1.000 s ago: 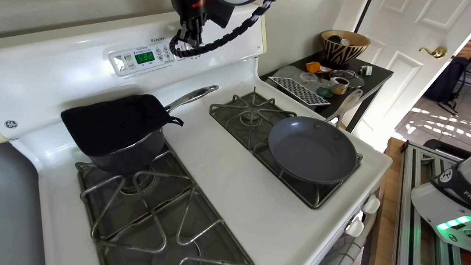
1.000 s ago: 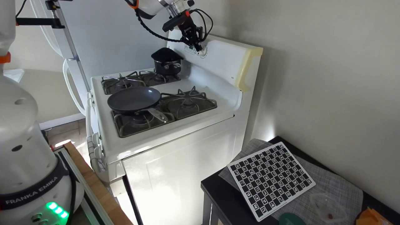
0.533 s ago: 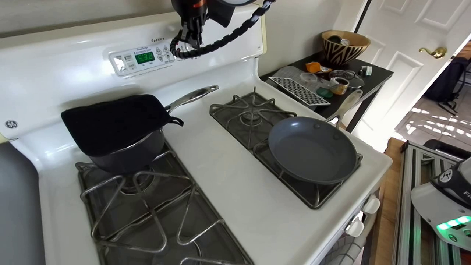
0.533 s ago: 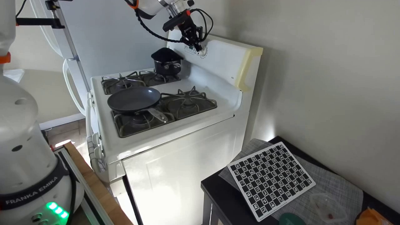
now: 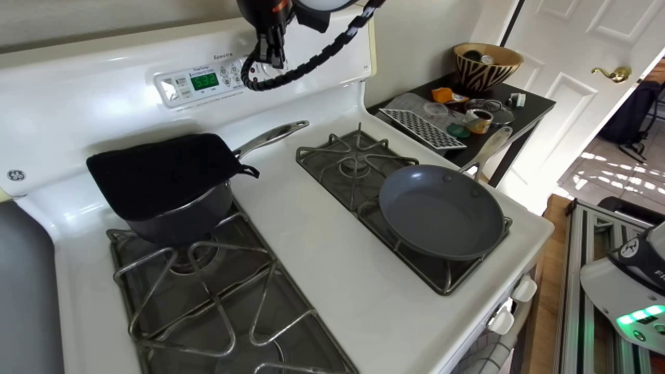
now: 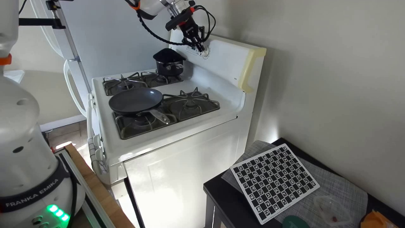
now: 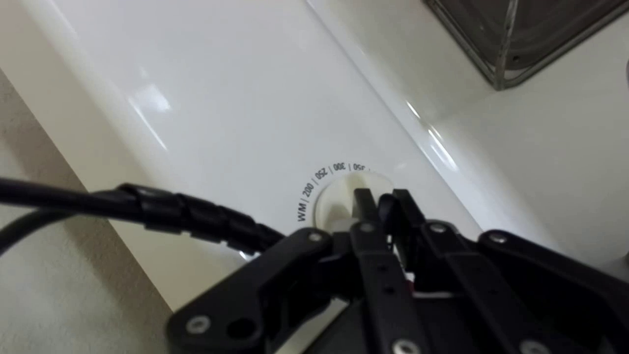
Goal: Turn the knob to the left.
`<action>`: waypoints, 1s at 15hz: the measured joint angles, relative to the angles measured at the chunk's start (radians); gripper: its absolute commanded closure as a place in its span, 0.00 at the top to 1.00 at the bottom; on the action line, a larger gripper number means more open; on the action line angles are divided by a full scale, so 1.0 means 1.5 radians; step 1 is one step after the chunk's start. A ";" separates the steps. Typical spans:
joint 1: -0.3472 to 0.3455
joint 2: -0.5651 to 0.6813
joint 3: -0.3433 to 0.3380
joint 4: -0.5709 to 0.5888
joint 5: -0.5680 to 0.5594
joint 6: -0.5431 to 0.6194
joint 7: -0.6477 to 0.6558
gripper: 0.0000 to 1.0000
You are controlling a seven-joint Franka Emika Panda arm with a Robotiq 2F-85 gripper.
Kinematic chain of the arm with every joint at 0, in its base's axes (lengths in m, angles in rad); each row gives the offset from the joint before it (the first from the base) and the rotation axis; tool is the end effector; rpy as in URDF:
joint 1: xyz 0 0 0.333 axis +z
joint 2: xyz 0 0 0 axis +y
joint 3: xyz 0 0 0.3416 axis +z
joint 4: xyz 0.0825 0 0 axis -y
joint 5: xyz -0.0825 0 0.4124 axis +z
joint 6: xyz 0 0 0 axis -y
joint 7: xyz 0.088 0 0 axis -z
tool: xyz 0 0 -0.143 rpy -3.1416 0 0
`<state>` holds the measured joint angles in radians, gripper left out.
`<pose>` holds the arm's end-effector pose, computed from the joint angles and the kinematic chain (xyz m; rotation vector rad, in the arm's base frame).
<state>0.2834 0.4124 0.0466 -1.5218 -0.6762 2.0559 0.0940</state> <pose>0.7174 0.1842 0.4290 2.4795 0.6570 0.3192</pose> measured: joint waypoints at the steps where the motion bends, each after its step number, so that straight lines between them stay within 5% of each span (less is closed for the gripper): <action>1: 0.003 0.003 0.000 0.003 -0.009 -0.006 -0.006 0.01; 15: 0.022 0.028 0.015 0.021 -0.108 -0.062 -0.096 0.01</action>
<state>0.3164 0.4539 0.0692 -1.4908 -0.8377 1.9628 -0.0498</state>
